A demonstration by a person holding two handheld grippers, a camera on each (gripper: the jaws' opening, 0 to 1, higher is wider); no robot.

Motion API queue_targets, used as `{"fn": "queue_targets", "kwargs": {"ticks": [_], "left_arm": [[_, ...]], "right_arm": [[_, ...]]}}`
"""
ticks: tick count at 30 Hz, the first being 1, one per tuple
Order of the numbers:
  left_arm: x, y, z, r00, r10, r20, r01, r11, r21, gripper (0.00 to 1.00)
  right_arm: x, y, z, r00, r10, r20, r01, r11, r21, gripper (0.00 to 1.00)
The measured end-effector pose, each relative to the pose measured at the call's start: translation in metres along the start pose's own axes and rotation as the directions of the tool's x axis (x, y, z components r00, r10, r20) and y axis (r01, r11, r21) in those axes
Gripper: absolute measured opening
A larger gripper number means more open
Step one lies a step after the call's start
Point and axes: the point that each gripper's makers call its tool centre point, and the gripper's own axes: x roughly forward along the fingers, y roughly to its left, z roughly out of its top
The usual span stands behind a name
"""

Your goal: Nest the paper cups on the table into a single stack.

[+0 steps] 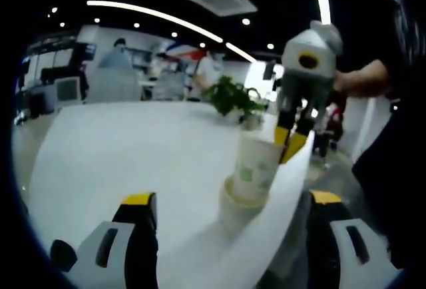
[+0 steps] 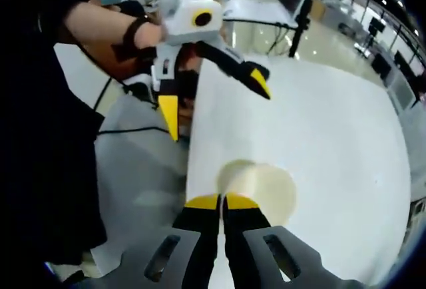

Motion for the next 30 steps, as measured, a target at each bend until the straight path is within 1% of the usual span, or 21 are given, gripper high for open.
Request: {"fn": "queue_targets", "kwargs": {"ticks": [6,12,21,30], "left_arm": [[0.002,0.001,0.004,1.000,-0.006,0.001,0.006,1.000,0.019,0.92],[0.001,0.001,-0.002,1.000,-0.007,-0.011,0.007,1.000,0.012,0.92],[-0.009,0.000,-0.013,1.000,0.005,-0.022,-0.005,1.000,-0.002,0.91],[-0.009,-0.003,-0.018,1.000,-0.001,-0.027,0.001,1.000,0.000,0.90]], "right_arm": [[0.007,-0.002,-0.006,0.999,-0.003,-0.036,0.002,1.000,-0.021,0.00],[0.018,-0.004,-0.009,0.998,0.013,-0.061,-0.014,1.000,-0.018,0.00],[0.023,-0.004,-0.004,0.998,0.034,-0.059,-0.033,0.999,0.015,0.00],[0.028,-0.004,-0.004,0.996,0.047,-0.072,-0.046,0.999,0.019,0.00]]}}
